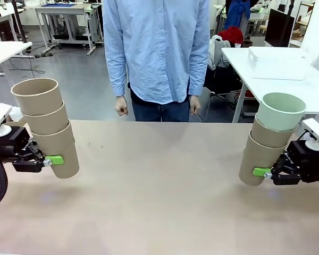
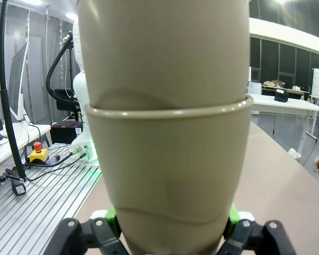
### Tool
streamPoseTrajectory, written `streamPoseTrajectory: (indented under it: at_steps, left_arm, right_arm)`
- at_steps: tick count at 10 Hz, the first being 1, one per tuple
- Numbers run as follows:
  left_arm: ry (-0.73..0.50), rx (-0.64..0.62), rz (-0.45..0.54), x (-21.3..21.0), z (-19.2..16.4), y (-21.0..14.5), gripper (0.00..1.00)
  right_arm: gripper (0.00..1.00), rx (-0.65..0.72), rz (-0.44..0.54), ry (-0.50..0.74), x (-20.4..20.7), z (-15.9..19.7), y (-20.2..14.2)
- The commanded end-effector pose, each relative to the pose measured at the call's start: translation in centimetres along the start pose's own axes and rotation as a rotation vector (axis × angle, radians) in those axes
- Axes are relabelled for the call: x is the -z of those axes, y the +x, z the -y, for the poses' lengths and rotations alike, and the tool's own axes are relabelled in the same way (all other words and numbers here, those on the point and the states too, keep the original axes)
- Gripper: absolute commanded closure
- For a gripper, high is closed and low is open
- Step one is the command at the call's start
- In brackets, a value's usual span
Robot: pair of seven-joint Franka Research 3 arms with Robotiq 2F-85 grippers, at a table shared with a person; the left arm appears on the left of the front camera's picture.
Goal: Stack the cups and store them in the basket.
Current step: Place the stack of Reusable plastic cups into the Pantry Basket.
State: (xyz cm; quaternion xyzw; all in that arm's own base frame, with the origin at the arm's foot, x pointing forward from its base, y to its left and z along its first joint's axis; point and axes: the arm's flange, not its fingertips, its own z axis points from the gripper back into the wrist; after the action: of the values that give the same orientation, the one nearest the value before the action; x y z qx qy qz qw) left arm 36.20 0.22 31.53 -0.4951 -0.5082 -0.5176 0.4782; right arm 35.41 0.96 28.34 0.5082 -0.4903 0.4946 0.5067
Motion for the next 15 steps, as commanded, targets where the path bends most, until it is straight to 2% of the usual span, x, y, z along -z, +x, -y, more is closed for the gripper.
streamPoseTrajectory:
  at_steps: [1, 15]
  left_arm:
    - [-0.003, 0.009, 0.005, 0.02, 0.02, 0.27, 0.15]
    - [-0.003, 0.009, 0.005, 0.02, 0.02, 0.27, 0.15]
  right_arm:
    - [0.17, -0.010, 0.013, -0.015, 0.27, 0.31, 0.36]
    - [0.17, -0.010, 0.013, -0.015, 0.27, 0.31, 0.36]
